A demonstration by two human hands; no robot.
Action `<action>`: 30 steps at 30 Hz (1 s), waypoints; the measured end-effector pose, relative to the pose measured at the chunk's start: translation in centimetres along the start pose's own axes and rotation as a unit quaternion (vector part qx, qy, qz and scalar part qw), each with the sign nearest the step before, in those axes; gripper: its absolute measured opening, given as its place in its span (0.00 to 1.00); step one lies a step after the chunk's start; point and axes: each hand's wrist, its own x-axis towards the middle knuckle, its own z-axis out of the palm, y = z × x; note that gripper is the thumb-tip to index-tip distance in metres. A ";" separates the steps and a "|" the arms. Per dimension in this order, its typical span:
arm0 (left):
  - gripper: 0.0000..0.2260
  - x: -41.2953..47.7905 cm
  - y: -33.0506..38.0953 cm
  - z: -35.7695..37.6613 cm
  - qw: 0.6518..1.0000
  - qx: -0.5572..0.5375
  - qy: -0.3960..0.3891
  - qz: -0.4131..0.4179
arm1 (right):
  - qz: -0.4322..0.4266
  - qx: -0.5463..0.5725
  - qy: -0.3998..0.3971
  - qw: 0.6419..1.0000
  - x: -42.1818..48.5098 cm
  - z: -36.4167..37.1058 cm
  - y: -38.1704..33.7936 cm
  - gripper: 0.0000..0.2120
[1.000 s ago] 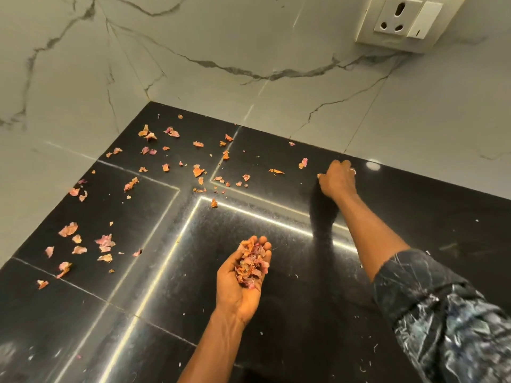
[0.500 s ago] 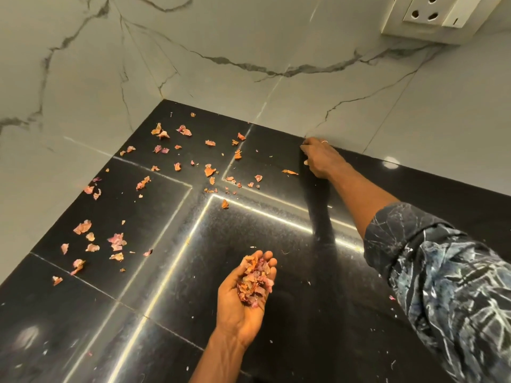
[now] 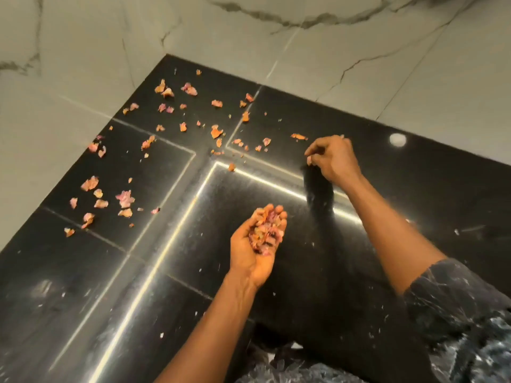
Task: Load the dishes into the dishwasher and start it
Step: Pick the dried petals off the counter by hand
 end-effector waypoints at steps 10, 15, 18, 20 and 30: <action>0.14 0.4 0.1 -0.9 1.000 0.011 0.007 0.019 | -0.129 0.081 -0.136 0.979 -14.1 1.1 -7.7 0.11; 0.14 -0.2 0.0 -1.1 1.000 0.005 0.000 0.022 | -0.126 0.099 -0.134 0.978 -13.5 0.0 -7.9 0.09; 0.12 -0.4 0.3 -1.2 1.000 0.000 -0.009 0.027 | -0.057 0.078 -0.030 0.995 -7.7 -1.1 -4.6 0.08; 0.12 -0.7 0.4 -1.5 1.000 0.006 -0.007 0.030 | 0.050 0.017 0.041 0.998 -3.1 -1.4 -0.7 0.11; 0.14 -1.9 1.0 -3.0 0.999 -0.017 0.007 0.038 | 0.056 -0.180 -0.020 0.982 3.7 2.4 -1.2 0.13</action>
